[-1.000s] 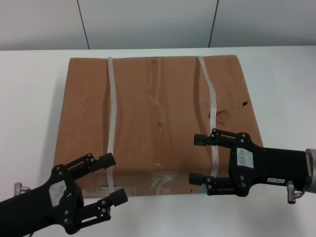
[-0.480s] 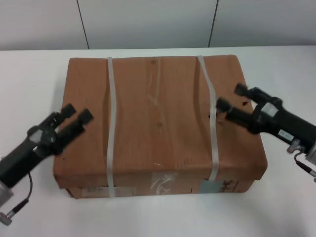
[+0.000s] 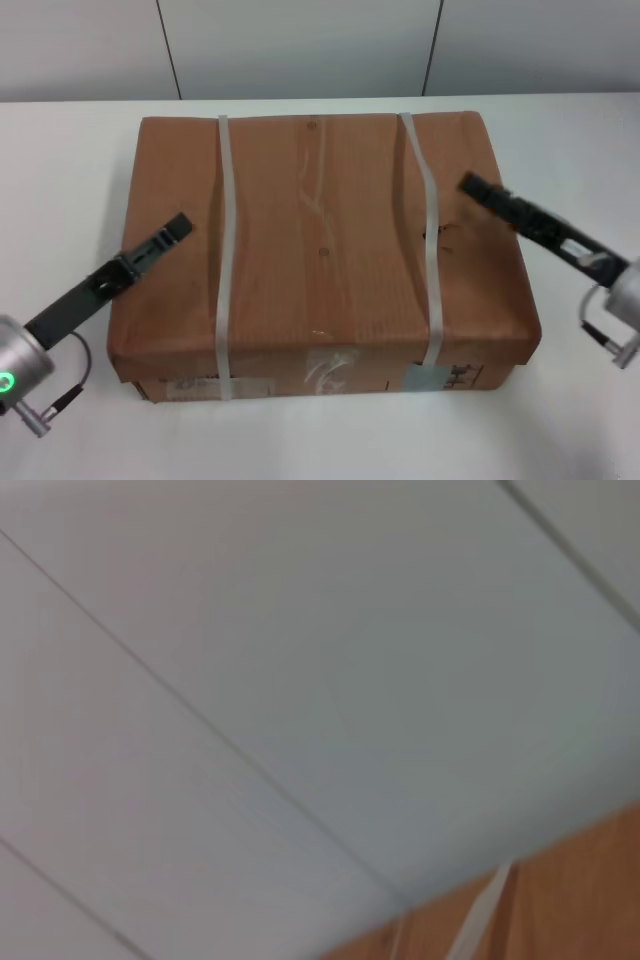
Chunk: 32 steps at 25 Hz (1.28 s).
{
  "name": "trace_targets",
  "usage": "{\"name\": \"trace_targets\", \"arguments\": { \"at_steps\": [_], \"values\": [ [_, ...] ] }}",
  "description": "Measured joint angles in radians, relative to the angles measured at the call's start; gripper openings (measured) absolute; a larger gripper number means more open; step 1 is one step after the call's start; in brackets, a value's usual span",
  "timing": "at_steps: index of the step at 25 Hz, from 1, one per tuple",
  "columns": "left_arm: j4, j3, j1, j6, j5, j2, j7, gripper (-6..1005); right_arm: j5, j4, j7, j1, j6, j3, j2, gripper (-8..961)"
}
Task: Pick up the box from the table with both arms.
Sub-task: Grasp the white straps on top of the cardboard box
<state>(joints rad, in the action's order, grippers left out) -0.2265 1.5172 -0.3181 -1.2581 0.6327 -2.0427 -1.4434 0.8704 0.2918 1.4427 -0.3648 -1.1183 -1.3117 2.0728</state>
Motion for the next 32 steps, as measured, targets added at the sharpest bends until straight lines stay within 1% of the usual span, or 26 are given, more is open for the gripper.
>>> {"name": "trace_targets", "arguments": {
  "at_steps": [1,5,6,9,21,27,32],
  "values": [
    [0.0,0.017,-0.011,0.014,0.0,0.001,-0.013,765,0.0,0.0,0.0,0.0,0.0,0.0,0.0,816],
    [0.0,0.066,-0.04,0.063,0.01,0.002,-0.041,765,0.012,0.0,0.046,-0.055,0.078,-0.098,-0.001,811],
    [-0.001,0.075,-0.049,0.074,0.017,0.002,-0.049,765,0.013,0.0,0.058,-0.07,0.104,-0.128,0.0,809],
    [-0.002,0.082,-0.068,0.09,0.047,0.0,-0.061,765,0.013,-0.001,0.064,-0.095,0.141,-0.178,0.003,805],
    [-0.005,0.085,-0.134,0.098,0.199,-0.01,-0.071,765,0.013,0.004,0.065,-0.149,0.182,-0.266,0.006,789],
    [-0.004,0.098,-0.145,0.101,0.206,-0.011,-0.07,764,0.013,0.02,0.061,-0.162,0.189,-0.307,0.006,781],
    [-0.004,0.096,-0.14,0.132,0.198,-0.012,-0.071,695,0.013,0.022,0.06,-0.162,0.22,-0.31,0.006,774]
  ]
}}
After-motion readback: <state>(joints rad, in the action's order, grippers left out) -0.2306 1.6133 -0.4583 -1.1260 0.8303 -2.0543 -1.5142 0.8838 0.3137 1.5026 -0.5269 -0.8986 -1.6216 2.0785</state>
